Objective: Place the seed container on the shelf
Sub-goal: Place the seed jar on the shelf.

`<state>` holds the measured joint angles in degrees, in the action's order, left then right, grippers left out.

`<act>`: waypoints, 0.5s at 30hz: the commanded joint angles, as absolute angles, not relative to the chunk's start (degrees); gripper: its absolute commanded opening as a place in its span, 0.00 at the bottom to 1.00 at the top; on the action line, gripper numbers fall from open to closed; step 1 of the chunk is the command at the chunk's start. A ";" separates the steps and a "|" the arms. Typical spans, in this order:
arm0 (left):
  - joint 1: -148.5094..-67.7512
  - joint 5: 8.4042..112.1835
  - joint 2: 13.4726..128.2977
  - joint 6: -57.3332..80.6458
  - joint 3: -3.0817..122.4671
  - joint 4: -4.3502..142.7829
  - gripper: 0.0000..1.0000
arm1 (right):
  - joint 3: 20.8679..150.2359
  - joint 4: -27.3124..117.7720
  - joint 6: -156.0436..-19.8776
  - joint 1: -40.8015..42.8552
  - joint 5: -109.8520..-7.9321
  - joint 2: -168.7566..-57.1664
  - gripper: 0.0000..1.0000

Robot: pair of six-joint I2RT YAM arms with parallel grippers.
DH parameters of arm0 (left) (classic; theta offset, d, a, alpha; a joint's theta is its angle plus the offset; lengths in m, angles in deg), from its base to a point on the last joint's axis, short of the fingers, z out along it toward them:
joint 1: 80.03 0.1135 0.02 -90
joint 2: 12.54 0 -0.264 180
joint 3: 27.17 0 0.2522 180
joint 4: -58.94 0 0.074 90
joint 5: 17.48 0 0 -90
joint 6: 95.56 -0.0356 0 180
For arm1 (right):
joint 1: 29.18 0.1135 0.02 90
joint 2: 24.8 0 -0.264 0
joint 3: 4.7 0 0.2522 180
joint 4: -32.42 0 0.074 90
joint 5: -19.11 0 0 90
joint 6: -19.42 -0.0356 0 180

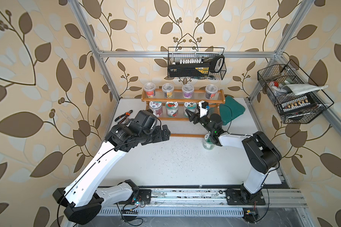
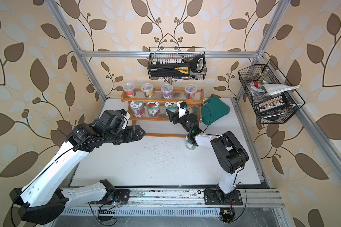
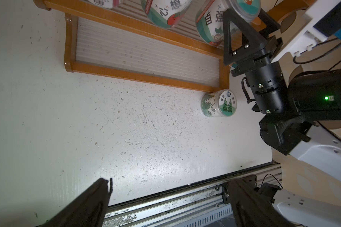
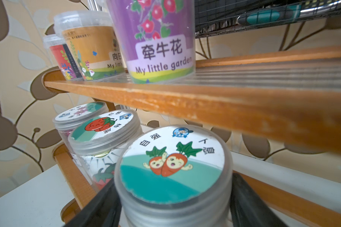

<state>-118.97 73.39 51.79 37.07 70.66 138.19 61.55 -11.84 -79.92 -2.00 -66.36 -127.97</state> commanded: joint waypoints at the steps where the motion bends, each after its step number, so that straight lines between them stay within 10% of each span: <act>1: -118.26 72.34 51.53 35.91 71.14 138.18 0.98 | 63.32 -13.38 -79.45 -2.21 -65.32 -128.86 0.66; 6: -118.18 72.11 51.27 36.09 70.91 138.09 0.98 | 62.28 -13.63 -79.45 -2.25 -65.53 -127.92 0.88; 15: -118.18 71.67 50.57 36.79 70.13 137.80 0.98 | 59.52 -13.12 -79.87 -2.23 -66.32 -124.75 0.98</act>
<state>-118.95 73.10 51.79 36.94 70.66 138.15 60.96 -12.10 -79.57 -2.00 -66.18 -127.34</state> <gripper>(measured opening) 0.984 0.984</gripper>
